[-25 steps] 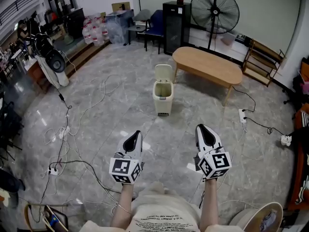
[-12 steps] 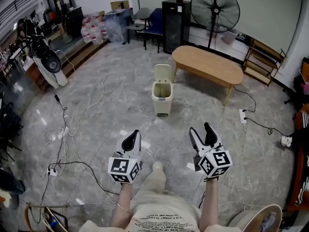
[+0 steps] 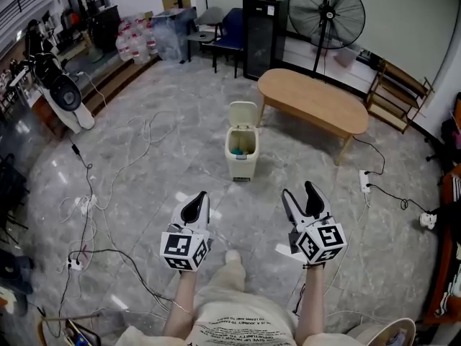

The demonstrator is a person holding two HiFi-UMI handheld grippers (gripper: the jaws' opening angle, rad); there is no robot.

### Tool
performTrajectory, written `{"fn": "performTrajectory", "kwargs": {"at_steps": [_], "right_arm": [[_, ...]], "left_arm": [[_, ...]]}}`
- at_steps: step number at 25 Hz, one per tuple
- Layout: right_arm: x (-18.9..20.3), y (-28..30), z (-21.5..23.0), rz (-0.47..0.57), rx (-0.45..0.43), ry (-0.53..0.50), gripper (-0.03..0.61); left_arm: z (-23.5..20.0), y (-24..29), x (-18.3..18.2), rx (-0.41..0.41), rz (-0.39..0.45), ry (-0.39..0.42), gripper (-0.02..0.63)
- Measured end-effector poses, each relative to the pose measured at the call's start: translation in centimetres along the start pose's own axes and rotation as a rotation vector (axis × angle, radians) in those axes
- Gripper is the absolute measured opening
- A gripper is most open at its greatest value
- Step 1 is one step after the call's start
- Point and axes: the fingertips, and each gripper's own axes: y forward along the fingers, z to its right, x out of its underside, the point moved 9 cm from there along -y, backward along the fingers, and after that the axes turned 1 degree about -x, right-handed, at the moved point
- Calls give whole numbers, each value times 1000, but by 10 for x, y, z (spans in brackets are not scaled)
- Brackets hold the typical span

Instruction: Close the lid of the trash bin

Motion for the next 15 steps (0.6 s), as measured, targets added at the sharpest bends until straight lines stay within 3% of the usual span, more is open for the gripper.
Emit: {"fn": "performTrajectory", "kwargs": {"at_steps": [15], "right_arm": [[-6,130,38,41,0,-1,278]], "left_arm": [[-72,130,-6,52,-19,-16,23]]}}
